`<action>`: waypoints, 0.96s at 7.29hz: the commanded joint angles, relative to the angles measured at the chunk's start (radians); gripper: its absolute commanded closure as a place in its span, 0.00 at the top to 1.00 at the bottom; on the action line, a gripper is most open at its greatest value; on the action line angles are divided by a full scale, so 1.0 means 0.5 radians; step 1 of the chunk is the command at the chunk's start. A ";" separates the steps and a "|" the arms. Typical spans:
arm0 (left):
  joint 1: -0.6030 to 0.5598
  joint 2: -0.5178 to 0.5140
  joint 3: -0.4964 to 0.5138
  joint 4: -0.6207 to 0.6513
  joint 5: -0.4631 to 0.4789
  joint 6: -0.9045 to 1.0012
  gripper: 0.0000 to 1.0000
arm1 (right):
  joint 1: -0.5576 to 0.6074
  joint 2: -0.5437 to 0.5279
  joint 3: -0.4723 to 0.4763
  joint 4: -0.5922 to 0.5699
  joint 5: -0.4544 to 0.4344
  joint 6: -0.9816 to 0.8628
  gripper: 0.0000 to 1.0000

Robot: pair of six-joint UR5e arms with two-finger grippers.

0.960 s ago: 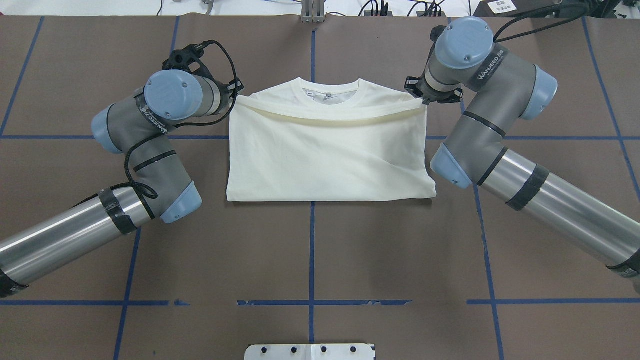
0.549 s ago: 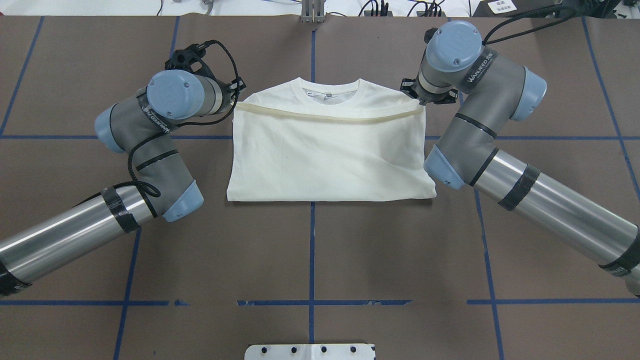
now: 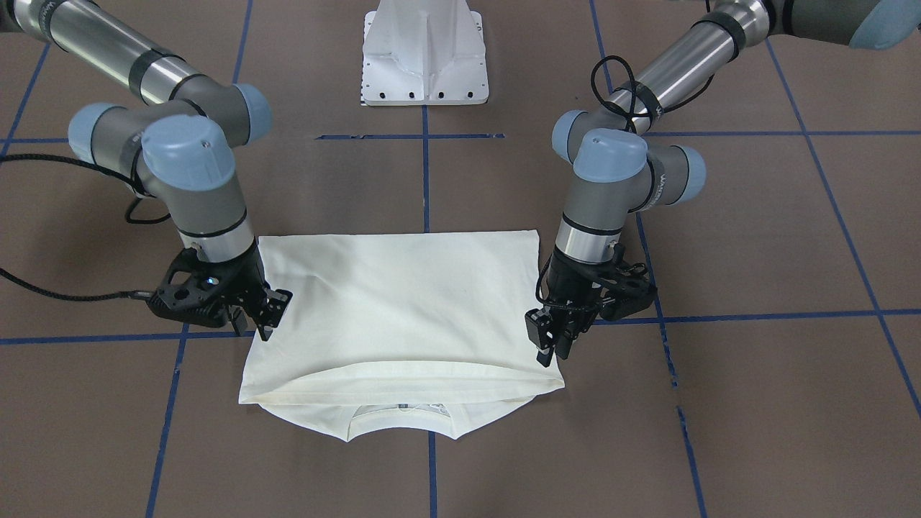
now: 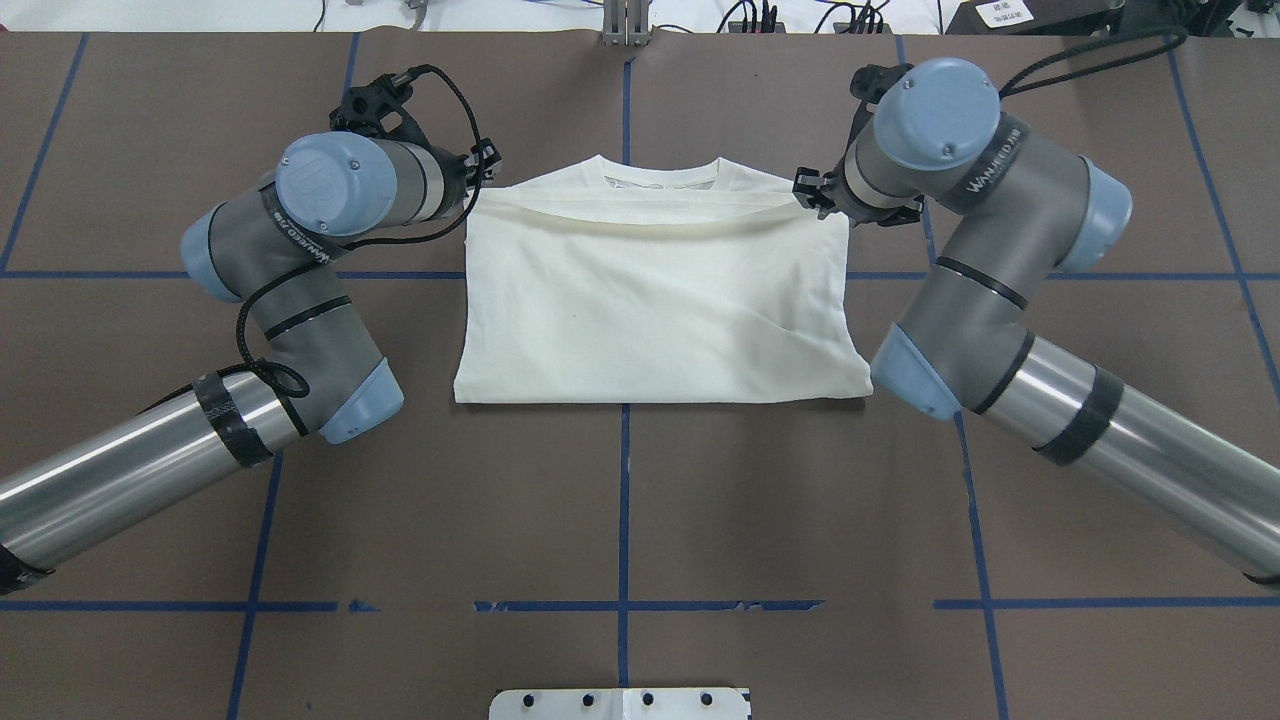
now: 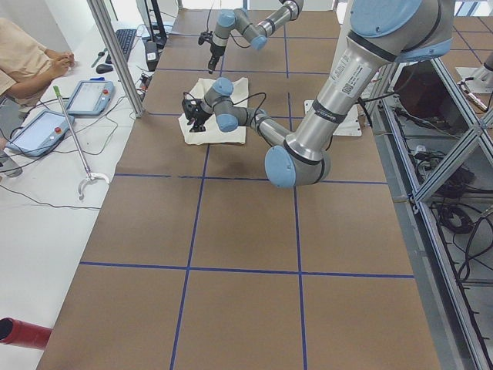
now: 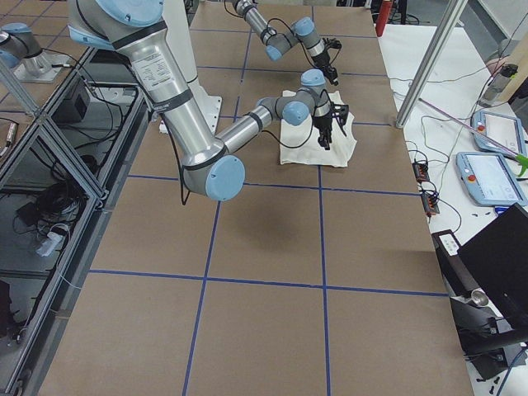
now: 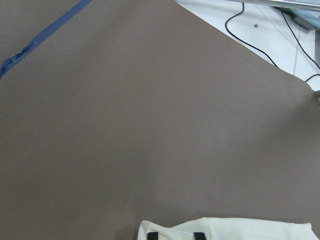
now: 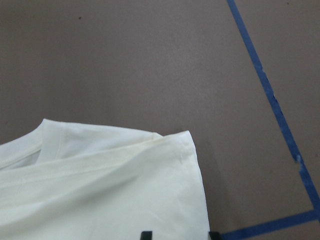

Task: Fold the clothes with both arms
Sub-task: 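Release the hem and raise both grippers away from the folded shirt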

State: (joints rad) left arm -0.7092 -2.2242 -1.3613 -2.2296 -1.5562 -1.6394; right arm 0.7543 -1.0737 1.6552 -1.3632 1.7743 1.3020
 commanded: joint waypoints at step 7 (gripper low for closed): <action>0.001 0.107 -0.158 -0.008 0.014 0.063 0.43 | -0.429 -0.430 0.366 0.008 -0.338 0.952 0.70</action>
State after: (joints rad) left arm -0.7085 -2.1697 -1.4423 -2.2323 -1.5498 -1.6196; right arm 0.5417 -1.3013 1.8737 -1.3579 1.6810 1.7743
